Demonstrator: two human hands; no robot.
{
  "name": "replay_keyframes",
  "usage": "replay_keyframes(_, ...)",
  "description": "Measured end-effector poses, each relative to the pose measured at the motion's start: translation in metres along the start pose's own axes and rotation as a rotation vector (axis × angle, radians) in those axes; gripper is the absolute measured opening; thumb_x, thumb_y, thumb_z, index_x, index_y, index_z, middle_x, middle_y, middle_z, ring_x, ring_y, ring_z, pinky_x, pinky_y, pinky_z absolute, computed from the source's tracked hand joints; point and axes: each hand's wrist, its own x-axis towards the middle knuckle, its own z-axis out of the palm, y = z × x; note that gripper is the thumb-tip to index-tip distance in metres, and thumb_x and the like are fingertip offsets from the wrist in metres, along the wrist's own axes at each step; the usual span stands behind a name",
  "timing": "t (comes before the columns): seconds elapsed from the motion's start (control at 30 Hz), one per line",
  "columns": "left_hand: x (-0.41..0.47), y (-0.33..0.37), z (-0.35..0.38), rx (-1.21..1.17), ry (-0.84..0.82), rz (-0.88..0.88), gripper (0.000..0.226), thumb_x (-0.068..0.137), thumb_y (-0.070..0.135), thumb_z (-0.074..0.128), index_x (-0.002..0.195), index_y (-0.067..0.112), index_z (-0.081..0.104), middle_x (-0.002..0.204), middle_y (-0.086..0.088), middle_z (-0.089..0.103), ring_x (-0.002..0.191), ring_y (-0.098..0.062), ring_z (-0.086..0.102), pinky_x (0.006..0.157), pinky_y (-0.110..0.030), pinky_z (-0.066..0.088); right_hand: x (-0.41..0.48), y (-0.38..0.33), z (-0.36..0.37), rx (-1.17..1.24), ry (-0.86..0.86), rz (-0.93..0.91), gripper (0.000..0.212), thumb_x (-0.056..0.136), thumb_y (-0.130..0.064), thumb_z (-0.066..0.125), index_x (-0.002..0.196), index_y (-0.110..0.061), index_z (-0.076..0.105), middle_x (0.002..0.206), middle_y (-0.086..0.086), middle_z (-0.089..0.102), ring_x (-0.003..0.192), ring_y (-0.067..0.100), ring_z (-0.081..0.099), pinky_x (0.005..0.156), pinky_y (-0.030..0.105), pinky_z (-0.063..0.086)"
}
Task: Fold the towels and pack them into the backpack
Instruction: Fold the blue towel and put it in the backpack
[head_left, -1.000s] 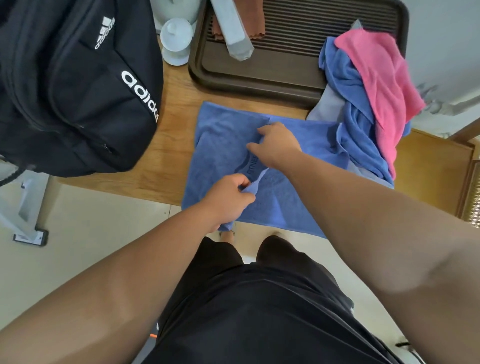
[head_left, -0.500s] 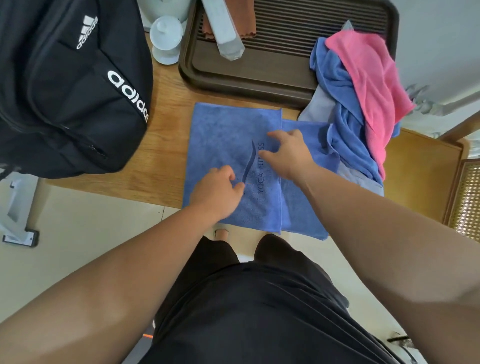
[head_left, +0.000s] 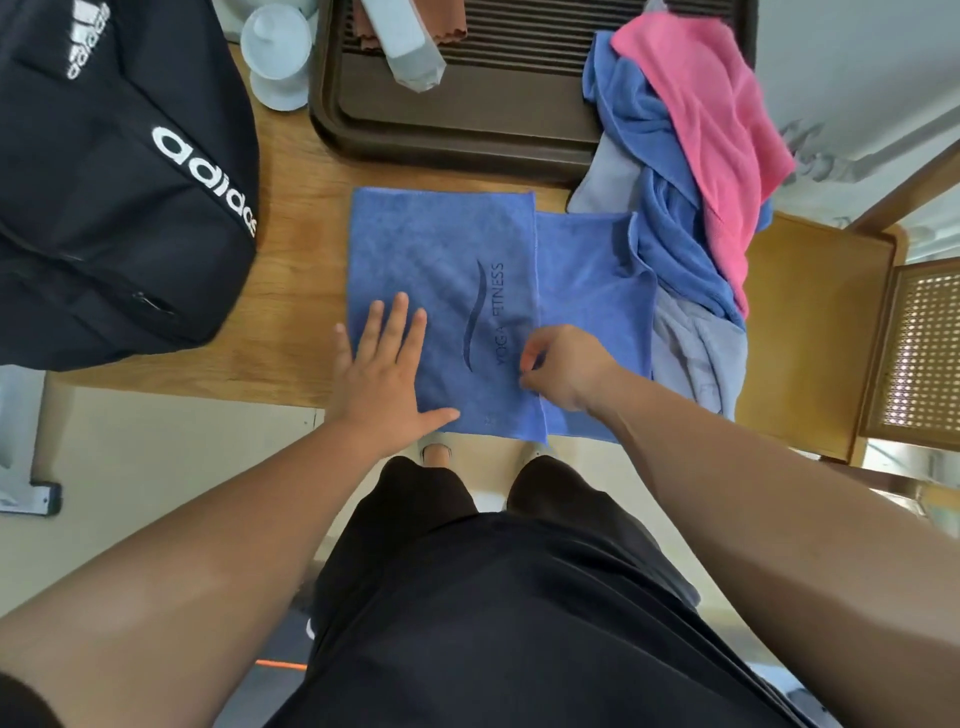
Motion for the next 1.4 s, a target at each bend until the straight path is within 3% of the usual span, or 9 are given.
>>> replay_keyframes(0.1, -0.005, -0.011, 0.007, 0.065, -0.070, 0.077, 0.131, 0.070, 0.092, 0.046, 0.157, 0.020, -0.020, 0.163, -0.001, -0.032, 0.153, -0.026, -0.022, 0.122, -0.060, 0.002, -0.010, 0.007, 0.004, 0.075, -0.055, 0.041, 0.016, 0.088, -0.005, 0.061, 0.081, -0.019, 0.066, 0.079, 0.004, 0.070, 0.068, 0.019, 0.066, 0.067, 0.026, 0.057)
replay_keyframes(0.23, -0.009, -0.027, 0.005, 0.116, -0.097, 0.129, 0.127, 0.068, 0.098, 0.031, 0.159, 0.022, -0.015, 0.164, -0.002, -0.029, 0.153, -0.025, -0.020, 0.122, -0.060, -0.001, -0.021, 0.018, 0.011, -0.051, -0.063, 0.026, 0.018, 0.083, -0.008, 0.053, 0.093, -0.004, 0.068, 0.069, 0.005, 0.070, 0.082, 0.028, 0.070, 0.078, 0.036, 0.057)
replay_keyframes(0.37, 0.005, -0.015, -0.020, 0.017, 0.034, 0.121, 0.103, 0.081, 0.086, 0.020, 0.159, 0.019, 0.020, 0.168, -0.008, 0.006, 0.155, -0.030, 0.004, 0.124, -0.055, 0.005, -0.017, 0.019, 0.007, -0.019, 0.279, -0.034, 0.026, 0.087, -0.038, 0.065, 0.101, -0.016, 0.063, 0.107, 0.005, 0.062, 0.104, 0.029, 0.058, 0.087, 0.041, 0.051)
replay_keyframes(0.43, 0.020, 0.001, -0.027, -0.060, 0.068, 0.115, 0.097, 0.085, 0.081, 0.020, 0.160, 0.021, 0.012, 0.169, -0.009, -0.003, 0.155, -0.030, -0.001, 0.124, -0.054, 0.003, -0.009, 0.019, 0.003, -0.082, 0.378, -0.072, 0.049, 0.088, -0.048, 0.065, 0.130, -0.025, 0.055, 0.139, 0.008, 0.046, 0.130, 0.033, 0.042, 0.104, 0.043, 0.040)
replay_keyframes(0.53, 0.042, 0.019, -0.026, -0.171, 0.014, 0.042, 0.095, 0.087, 0.080, 0.022, 0.160, 0.027, -0.008, 0.165, -0.004, -0.025, 0.154, -0.030, -0.016, 0.123, -0.057, -0.002, 0.007, 0.023, 0.003, -0.342, 0.267, -0.039, 0.086, 0.087, -0.069, 0.053, 0.158, -0.037, 0.015, 0.168, 0.009, -0.004, 0.154, 0.036, -0.003, 0.121, 0.052, 0.014)
replay_keyframes(0.7, 0.052, -0.002, -0.010, -0.094, -0.076, 0.007, 0.109, 0.078, 0.090, 0.030, 0.155, 0.033, -0.023, 0.159, -0.001, -0.039, 0.149, -0.024, -0.031, 0.120, -0.062, -0.007, 0.016, 0.008, 0.021, -0.447, 0.176, 0.019, 0.108, 0.080, -0.086, 0.041, 0.158, -0.036, -0.014, 0.163, 0.009, -0.031, 0.149, 0.042, -0.024, 0.122, 0.060, 0.001)
replay_keyframes(1.07, 0.066, -0.107, -0.038, 0.029, -0.165, -0.012, 0.119, 0.070, 0.096, 0.034, 0.154, 0.034, -0.024, 0.160, -0.004, -0.038, 0.151, -0.029, -0.025, 0.122, -0.059, 0.000, 0.024, -0.046, 0.026, -0.277, 0.264, -0.125, 0.107, 0.083, -0.066, 0.064, 0.159, -0.040, -0.006, 0.164, 0.004, -0.029, 0.155, 0.029, -0.012, 0.123, 0.047, 0.014)
replay_keyframes(1.3, 0.051, -0.062, -0.047, -0.093, 0.001, 0.110, 0.101, 0.086, 0.059, 0.061, 0.161, 0.026, 0.001, 0.168, -0.006, -0.012, 0.155, -0.030, -0.003, 0.123, -0.056, 0.004, 0.005, 0.005, 0.026, -0.630, 0.160, -0.034, 0.112, 0.083, -0.084, 0.042, 0.155, -0.032, -0.026, 0.161, 0.006, -0.035, 0.153, 0.032, -0.021, 0.123, 0.058, 0.002)
replay_keyframes(1.4, 0.042, -0.035, -0.040, -0.120, -0.055, 0.165, 0.100, 0.085, 0.067, 0.057, 0.160, 0.029, 0.004, 0.168, -0.002, -0.015, 0.155, -0.028, -0.006, 0.123, -0.058, 0.007, 0.005, 0.019, 0.022, -0.685, 0.153, -0.051, 0.114, 0.079, -0.089, 0.037, 0.154, -0.032, -0.027, 0.162, 0.004, -0.034, 0.152, 0.035, -0.021, 0.121, 0.062, -0.002)
